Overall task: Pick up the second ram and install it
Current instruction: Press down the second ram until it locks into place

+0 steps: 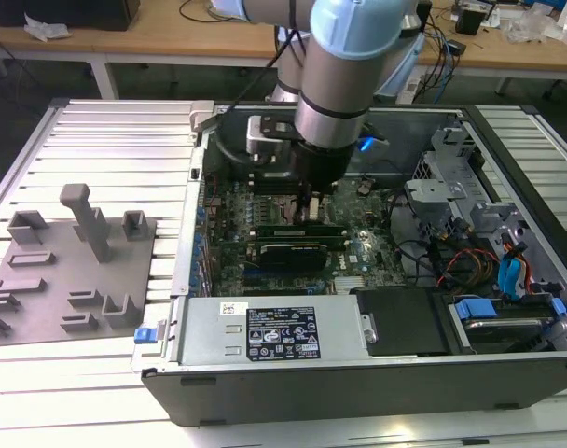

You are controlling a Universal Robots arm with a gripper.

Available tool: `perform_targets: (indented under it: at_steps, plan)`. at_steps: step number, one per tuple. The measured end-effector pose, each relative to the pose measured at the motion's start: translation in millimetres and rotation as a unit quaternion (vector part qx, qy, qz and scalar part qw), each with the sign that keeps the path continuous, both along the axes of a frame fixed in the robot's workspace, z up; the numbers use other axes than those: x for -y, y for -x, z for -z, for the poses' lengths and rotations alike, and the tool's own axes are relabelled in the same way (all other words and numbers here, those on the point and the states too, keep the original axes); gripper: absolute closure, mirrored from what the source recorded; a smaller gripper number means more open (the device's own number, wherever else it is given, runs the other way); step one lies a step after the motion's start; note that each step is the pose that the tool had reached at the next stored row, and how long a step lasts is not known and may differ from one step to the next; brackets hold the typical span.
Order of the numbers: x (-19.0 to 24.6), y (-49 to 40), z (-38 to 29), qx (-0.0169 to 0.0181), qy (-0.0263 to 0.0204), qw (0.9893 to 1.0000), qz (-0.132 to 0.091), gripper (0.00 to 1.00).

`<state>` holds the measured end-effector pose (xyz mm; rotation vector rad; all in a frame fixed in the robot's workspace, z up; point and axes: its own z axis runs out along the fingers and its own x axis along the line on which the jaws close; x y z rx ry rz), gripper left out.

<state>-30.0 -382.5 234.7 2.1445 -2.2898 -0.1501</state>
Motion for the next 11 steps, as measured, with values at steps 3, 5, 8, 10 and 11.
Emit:
perform_targets:
  at_steps: [3,5,8,10,11]
  plan:
    - [0.0,30.3,0.4,0.0027,0.0001,1.0000,0.000,0.89]
    - [0.0,37.5,0.9,0.0030,0.0000,1.0000,0.000,0.89]
    - [0.1,40.9,3.8,0.0028,-0.0005,1.0000,0.000,0.89]
    - [0.2,41.3,5.1,0.0027,-0.0010,1.0000,0.000,0.89]
    - [0.1,41.4,5.5,0.0028,-0.0021,1.0000,0.000,0.89]
